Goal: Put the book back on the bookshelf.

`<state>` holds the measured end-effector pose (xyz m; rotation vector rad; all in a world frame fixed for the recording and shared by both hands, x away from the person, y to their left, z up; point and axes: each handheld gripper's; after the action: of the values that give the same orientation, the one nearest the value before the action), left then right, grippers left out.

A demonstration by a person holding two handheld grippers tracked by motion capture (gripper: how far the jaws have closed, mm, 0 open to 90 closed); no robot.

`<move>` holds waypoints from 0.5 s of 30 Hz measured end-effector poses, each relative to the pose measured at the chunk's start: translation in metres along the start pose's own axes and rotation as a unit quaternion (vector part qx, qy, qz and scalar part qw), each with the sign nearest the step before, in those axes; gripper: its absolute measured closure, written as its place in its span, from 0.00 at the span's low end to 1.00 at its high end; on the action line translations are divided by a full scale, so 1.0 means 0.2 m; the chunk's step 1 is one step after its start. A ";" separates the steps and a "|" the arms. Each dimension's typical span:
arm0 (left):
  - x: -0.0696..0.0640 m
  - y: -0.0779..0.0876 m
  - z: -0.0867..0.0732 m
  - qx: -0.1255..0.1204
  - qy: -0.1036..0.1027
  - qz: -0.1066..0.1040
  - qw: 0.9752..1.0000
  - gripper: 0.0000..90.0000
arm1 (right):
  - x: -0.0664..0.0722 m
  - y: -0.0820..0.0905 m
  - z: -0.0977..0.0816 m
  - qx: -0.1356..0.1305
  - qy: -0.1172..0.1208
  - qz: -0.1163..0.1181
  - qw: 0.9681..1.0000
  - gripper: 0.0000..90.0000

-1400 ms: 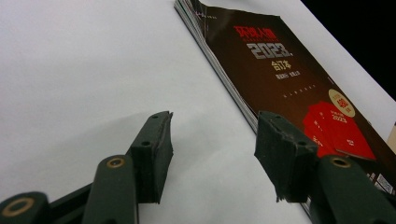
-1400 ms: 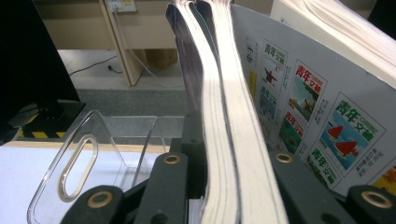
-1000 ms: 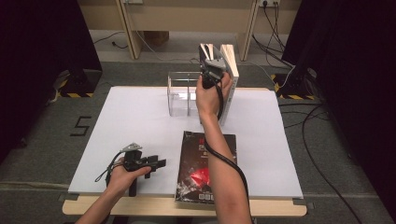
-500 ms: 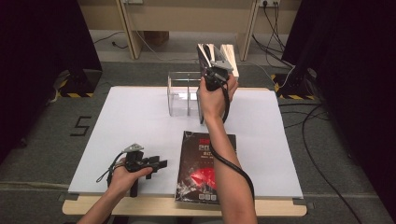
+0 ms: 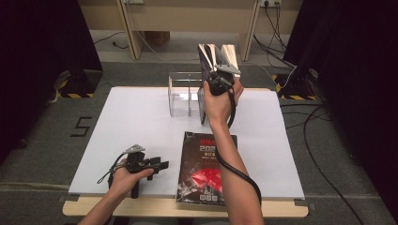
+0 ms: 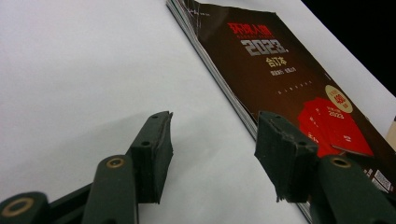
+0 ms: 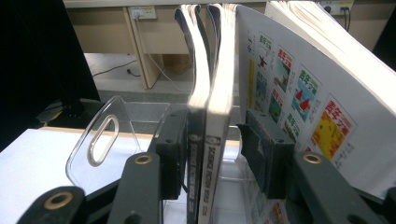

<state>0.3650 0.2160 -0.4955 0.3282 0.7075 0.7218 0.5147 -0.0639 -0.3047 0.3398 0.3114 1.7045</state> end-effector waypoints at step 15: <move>-0.01 0.00 0.00 -0.001 -0.001 0.002 1.000 0.50 | -0.04 0.06 -0.03 0.014 -0.006 0.025 1.000 0.66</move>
<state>0.3646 0.2157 -0.4942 0.3295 0.7040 0.7263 0.5033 -0.0744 -0.3057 0.3801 0.3203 1.7481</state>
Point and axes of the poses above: each handheld gripper's, and its own axes: y roughly backward along the jaws, z roughly out of its top, x roughly to its left, and after that the axes turned 2 degrees about -z, right-handed
